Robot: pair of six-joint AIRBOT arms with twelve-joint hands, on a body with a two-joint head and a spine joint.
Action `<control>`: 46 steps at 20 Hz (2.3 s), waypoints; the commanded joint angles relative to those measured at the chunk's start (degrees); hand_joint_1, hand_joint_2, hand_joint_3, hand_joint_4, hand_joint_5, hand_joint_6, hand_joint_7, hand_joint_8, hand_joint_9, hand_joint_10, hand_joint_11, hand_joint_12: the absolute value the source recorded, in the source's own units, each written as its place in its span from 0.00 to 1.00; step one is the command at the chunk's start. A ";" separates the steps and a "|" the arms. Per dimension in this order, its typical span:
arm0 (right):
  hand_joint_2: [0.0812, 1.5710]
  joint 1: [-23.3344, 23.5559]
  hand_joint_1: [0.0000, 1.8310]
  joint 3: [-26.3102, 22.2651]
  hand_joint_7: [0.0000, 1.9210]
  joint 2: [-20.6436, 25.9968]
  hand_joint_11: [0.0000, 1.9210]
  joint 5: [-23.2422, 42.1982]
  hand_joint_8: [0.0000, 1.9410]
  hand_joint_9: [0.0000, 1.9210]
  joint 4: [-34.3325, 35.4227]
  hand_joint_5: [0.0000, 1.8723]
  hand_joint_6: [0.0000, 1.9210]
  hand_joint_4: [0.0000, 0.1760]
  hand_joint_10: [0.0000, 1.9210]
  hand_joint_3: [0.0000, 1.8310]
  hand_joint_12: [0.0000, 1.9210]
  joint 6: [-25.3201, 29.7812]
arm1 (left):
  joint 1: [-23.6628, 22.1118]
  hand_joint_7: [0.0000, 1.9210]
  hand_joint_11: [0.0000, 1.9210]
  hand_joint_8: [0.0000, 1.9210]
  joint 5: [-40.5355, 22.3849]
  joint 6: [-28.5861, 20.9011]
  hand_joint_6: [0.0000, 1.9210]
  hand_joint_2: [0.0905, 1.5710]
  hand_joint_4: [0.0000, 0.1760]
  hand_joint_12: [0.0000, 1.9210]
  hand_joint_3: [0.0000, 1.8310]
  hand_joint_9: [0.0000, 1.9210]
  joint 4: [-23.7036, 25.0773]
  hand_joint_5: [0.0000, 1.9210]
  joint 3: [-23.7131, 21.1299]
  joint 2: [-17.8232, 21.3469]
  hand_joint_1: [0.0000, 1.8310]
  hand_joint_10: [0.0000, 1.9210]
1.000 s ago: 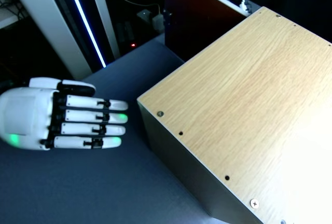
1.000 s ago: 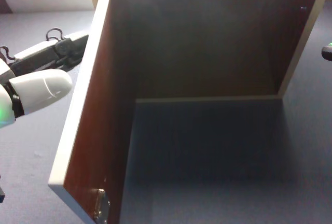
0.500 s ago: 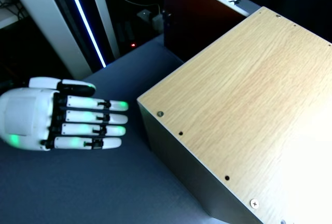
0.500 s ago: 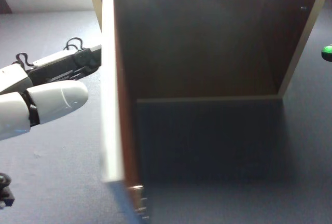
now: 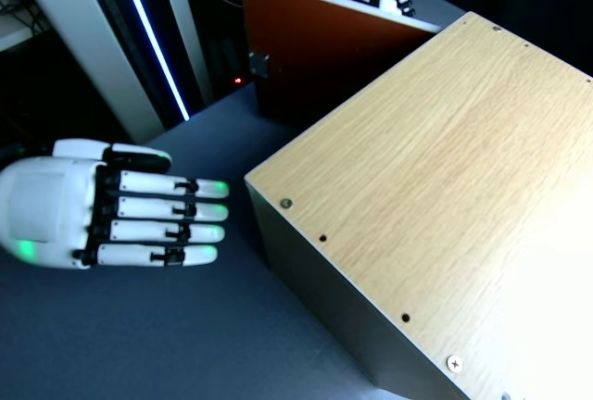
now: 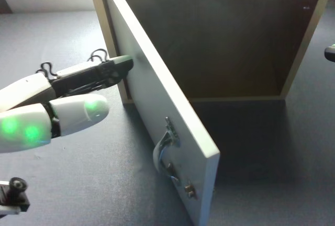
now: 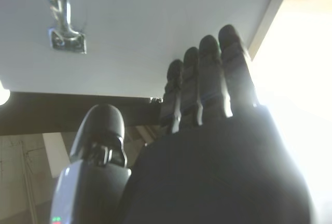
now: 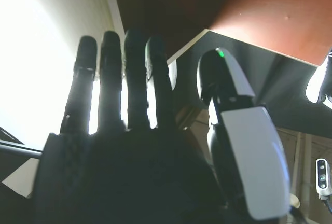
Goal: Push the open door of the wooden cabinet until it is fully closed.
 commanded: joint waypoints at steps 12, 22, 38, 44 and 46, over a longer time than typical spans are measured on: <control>0.88 0.00 0.28 0.21 0.22 -0.10 0.03 7.19 0.00 0.18 1.70 0.22 0.00 0.00 0.00 0.00 0.25 0.62 | -5.00 0.07 0.05 0.00 -3.27 -0.32 0.00 0.90 0.00 0.01 0.00 0.07 1.80 0.05 2.34 -4.02 0.00 0.00; 0.88 0.00 0.28 0.47 0.22 -0.23 0.04 7.19 0.00 0.18 1.76 0.22 0.00 0.00 0.00 0.00 0.25 0.64 | -10.15 0.07 0.03 0.00 0.86 -0.32 0.00 0.92 0.00 0.00 0.01 0.06 3.85 0.06 5.52 -8.97 0.00 0.00; 0.89 0.00 0.29 0.87 0.21 -0.64 0.06 7.19 0.00 0.19 1.82 0.22 0.00 0.00 0.00 0.00 0.25 0.72 | -18.66 0.07 0.06 0.00 4.90 -0.32 0.00 0.90 0.00 0.03 0.00 0.08 4.26 0.07 11.62 -15.34 0.00 0.00; 0.89 0.00 0.28 0.86 0.23 -0.65 0.08 7.21 0.00 0.21 1.82 0.22 0.00 0.00 0.00 0.00 0.25 0.91 | -19.96 0.08 0.07 0.00 5.54 -0.32 0.00 0.89 0.00 0.03 0.00 0.08 3.58 0.07 12.58 -16.37 0.00 0.00; 0.88 0.00 0.28 0.83 0.23 -0.65 0.08 7.25 0.00 0.21 1.83 0.22 0.00 0.00 0.00 0.00 0.26 1.04 | -19.58 0.08 0.08 0.00 4.63 -0.32 0.00 0.88 0.00 0.04 0.00 0.09 3.43 0.07 12.04 -16.00 0.00 0.00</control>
